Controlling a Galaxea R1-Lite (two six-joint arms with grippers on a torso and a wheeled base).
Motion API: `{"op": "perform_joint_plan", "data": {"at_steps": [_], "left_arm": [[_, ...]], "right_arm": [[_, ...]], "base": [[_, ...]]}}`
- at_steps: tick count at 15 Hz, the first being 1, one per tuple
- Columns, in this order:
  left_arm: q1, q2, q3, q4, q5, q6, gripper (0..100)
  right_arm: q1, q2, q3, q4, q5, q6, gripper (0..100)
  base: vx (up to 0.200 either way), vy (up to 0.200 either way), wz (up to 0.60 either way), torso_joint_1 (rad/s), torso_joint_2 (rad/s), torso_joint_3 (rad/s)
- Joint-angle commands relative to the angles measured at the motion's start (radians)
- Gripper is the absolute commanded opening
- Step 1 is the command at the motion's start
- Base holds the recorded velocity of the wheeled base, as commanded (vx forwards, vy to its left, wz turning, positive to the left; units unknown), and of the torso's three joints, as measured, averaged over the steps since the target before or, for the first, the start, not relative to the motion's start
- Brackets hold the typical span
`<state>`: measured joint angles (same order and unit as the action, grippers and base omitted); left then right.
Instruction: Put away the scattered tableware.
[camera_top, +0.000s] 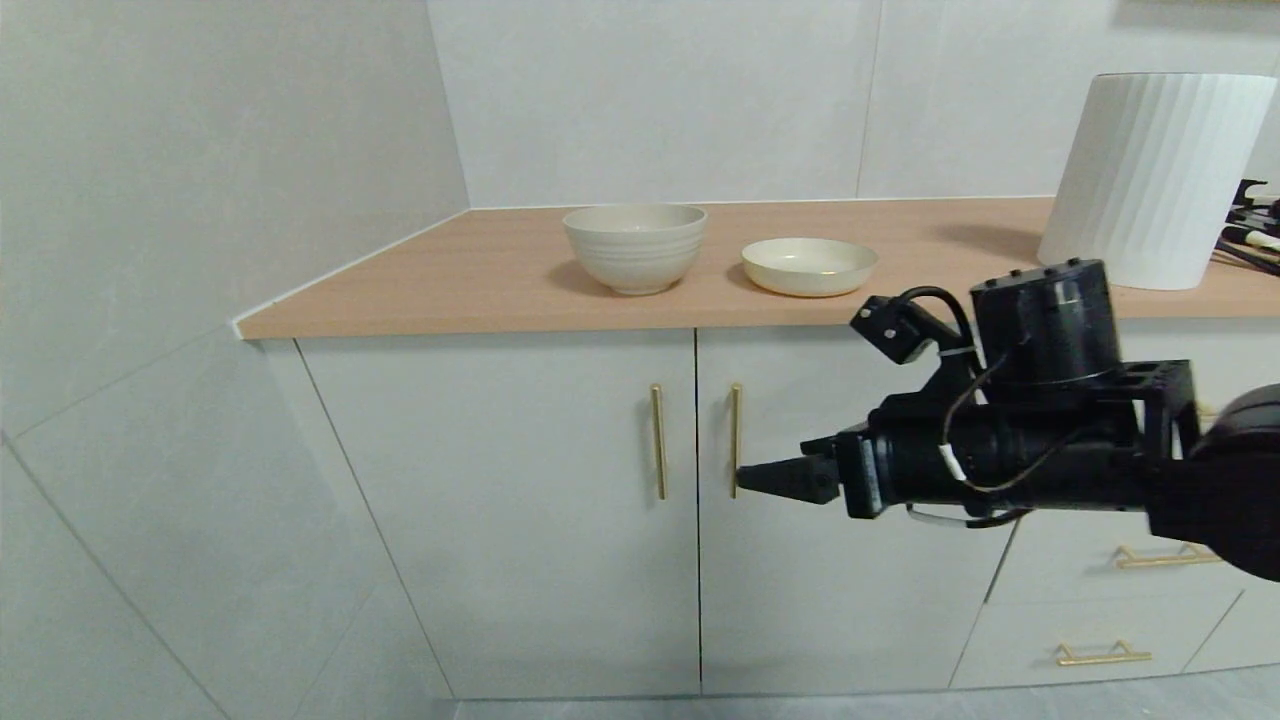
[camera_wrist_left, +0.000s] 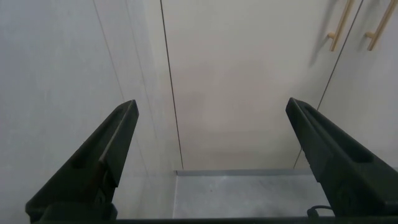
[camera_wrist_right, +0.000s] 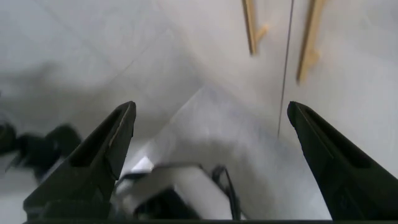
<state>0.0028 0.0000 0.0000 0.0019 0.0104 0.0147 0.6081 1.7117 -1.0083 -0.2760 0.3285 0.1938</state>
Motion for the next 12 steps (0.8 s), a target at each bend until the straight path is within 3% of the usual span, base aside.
{"op": "perform_joint_plan", "data": {"at_steps": [1,6,12], "left_arm": [[0.000,0.000,0.000,0.000,0.000,-0.001,100],[0.000,0.000,0.000,0.000,0.000,-0.004,100],[0.000,0.000,0.000,0.000,0.000,-0.004,100]], "right_arm": [[-0.002,0.166,-0.056,-0.066,-0.005,0.010,100],[-0.016,0.286,-0.052,-0.290,-0.086,0.073,100],[-0.045,0.312,-0.067,-0.296,-0.085,0.081,100]], "base": [[0.000,0.000,0.00,0.000,0.00,0.000],[0.000,0.000,0.00,0.000,0.00,0.000],[0.000,0.000,0.00,0.000,0.00,0.000]]}}
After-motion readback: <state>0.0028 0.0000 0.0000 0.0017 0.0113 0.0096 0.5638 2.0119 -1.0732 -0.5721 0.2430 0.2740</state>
